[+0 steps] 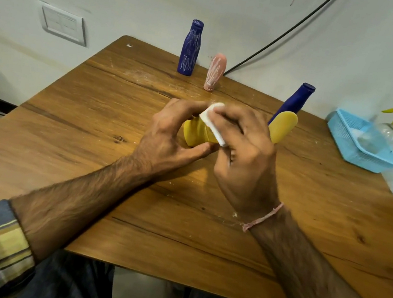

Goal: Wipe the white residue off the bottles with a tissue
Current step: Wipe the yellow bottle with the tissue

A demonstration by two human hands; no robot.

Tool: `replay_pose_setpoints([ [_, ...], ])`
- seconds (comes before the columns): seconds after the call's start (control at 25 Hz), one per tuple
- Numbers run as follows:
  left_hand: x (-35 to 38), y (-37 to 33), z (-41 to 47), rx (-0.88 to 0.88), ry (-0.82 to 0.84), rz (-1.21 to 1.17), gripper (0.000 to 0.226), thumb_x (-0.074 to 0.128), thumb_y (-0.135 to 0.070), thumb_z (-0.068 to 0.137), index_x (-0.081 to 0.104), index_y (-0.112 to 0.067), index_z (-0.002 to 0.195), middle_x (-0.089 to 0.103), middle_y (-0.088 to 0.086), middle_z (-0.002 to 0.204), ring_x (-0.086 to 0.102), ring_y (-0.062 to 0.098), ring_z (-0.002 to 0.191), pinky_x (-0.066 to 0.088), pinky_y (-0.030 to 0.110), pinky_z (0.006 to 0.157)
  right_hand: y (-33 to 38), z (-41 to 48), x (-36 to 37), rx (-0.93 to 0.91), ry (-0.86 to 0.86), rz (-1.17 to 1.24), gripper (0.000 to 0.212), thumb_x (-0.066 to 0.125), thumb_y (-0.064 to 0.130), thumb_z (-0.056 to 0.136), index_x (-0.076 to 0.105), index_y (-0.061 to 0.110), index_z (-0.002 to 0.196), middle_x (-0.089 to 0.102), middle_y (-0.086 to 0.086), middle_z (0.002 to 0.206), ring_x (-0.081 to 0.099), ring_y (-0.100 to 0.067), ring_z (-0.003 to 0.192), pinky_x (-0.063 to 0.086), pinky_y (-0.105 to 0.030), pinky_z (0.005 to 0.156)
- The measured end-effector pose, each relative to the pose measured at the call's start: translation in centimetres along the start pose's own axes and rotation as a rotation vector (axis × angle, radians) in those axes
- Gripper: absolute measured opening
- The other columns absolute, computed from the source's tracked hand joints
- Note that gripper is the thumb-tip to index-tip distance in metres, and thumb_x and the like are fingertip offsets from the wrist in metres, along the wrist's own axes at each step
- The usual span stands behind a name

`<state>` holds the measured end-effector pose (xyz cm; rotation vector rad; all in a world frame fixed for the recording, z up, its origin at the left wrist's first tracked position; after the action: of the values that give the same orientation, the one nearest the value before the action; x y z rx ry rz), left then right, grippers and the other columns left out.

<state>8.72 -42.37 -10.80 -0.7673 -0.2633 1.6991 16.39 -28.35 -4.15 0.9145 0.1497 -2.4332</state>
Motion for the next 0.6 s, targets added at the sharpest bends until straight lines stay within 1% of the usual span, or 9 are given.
replay_pose_setpoints([
  [0.08,-0.1,0.3,0.1,-0.015,-0.024,0.013,0.061,0.083,-0.033,0.081,0.06,-0.006,0.13,0.065,0.008,0.122,0.062,0.026,0.108,0.055,0.048,0.086,-0.1,-1.6,-0.1,0.017,0.026,0.02,0.038,0.06,-0.015,0.085,0.07,-0.003,0.12,0.069,-0.018,0.116,0.062,-0.032,0.109,0.053,-0.035,0.094],
  [0.2,-0.2,0.4,0.2,-0.052,-0.074,0.031,0.063,0.086,-0.035,0.08,0.06,-0.005,0.129,0.065,0.009,0.122,0.063,0.025,0.107,0.056,0.046,0.084,-1.0,-3.3,-1.2,0.079,0.033,0.04,0.04,0.062,-0.021,0.081,0.073,0.0,0.113,0.071,-0.013,0.112,0.065,-0.026,0.107,0.049,-0.025,0.099],
  [0.28,-0.2,0.4,0.3,-0.081,-0.108,0.041,0.064,0.086,-0.036,0.08,0.059,-0.005,0.129,0.064,0.009,0.122,0.063,0.023,0.106,0.057,0.043,0.083,-1.8,-3.5,-2.1,0.197,-0.006,0.107,0.039,0.063,-0.02,0.083,0.074,0.003,0.111,0.071,-0.009,0.112,0.065,-0.019,0.109,0.047,-0.02,0.101],
  [0.36,0.0,0.4,0.5,-0.123,-0.135,0.039,0.067,0.085,-0.042,0.08,0.057,-0.007,0.131,0.063,0.009,0.122,0.063,0.022,0.106,0.059,0.041,0.081,-2.7,-3.9,-2.6,0.373,-0.036,0.212,0.03,0.064,-0.011,0.09,0.076,0.008,0.11,0.072,-0.002,0.112,0.065,-0.009,0.11,0.048,-0.016,0.097],
  [0.4,0.1,0.4,0.6,-0.143,-0.142,0.045,0.069,0.083,-0.045,0.081,0.057,-0.009,0.132,0.063,0.009,0.121,0.062,0.02,0.106,0.059,0.04,0.08,-3.2,-4.4,-2.4,0.477,-0.047,0.283,0.026,0.064,-0.005,0.093,0.076,0.011,0.109,0.072,0.001,0.111,0.065,-0.006,0.109,0.05,-0.016,0.095],
  [0.44,0.2,0.4,0.9,-0.16,-0.141,0.056,0.069,0.081,-0.049,0.081,0.056,-0.01,0.133,0.063,0.008,0.121,0.062,0.019,0.106,0.059,0.038,0.08,-3.8,-5.0,-1.9,0.594,-0.062,0.388,0.024,0.064,-0.001,0.095,0.077,0.015,0.107,0.074,0.002,0.11,0.067,-0.007,0.108,0.053,-0.02,0.091],
  [0.52,1.0,0.2,1.5,-0.196,-0.124,0.066,0.069,0.078,-0.052,0.082,0.055,-0.013,0.134,0.063,0.006,0.121,0.061,0.016,0.105,0.059,0.033,0.08,-5.2,-5.9,-0.9,0.888,-0.165,0.677,0.023,0.062,0.002,0.097,0.077,0.018,0.102,0.076,-0.001,0.106,0.072,-0.018,0.1,0.06,-0.029,0.081],
  [0.56,1.5,0.1,2.0,-0.226,-0.113,0.051,0.069,0.078,-0.052,0.082,0.054,-0.015,0.134,0.063,0.005,0.121,0.061,0.014,0.105,0.058,0.031,0.08,-5.9,-6.2,-0.6,1.047,-0.231,0.814,0.022,0.06,0.002,0.098,0.076,0.017,0.099,0.076,-0.004,0.102,0.074,-0.022,0.092,0.062,-0.03,0.074],
  [0.6,2.1,-0.1,2.6,-0.261,-0.106,0.024,0.068,0.079,-0.052,0.081,0.054,-0.016,0.134,0.063,0.003,0.12,0.061,0.013,0.104,0.057,0.028,0.079,-6.5,-6.4,-0.4,1.173,-0.285,0.911,0.021,0.059,0.002,0.098,0.074,0.016,0.097,0.076,-0.007,0.099,0.074,-0.021,0.084,0.063,-0.029,0.068],
])
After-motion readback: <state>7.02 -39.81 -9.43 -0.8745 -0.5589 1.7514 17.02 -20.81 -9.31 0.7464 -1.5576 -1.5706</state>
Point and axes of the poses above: each hand's wrist, its own z-axis towards the middle knuckle, its own x-axis out of the palm, y = z × x, the point moved 2 cm from there along z, towards the middle knuckle
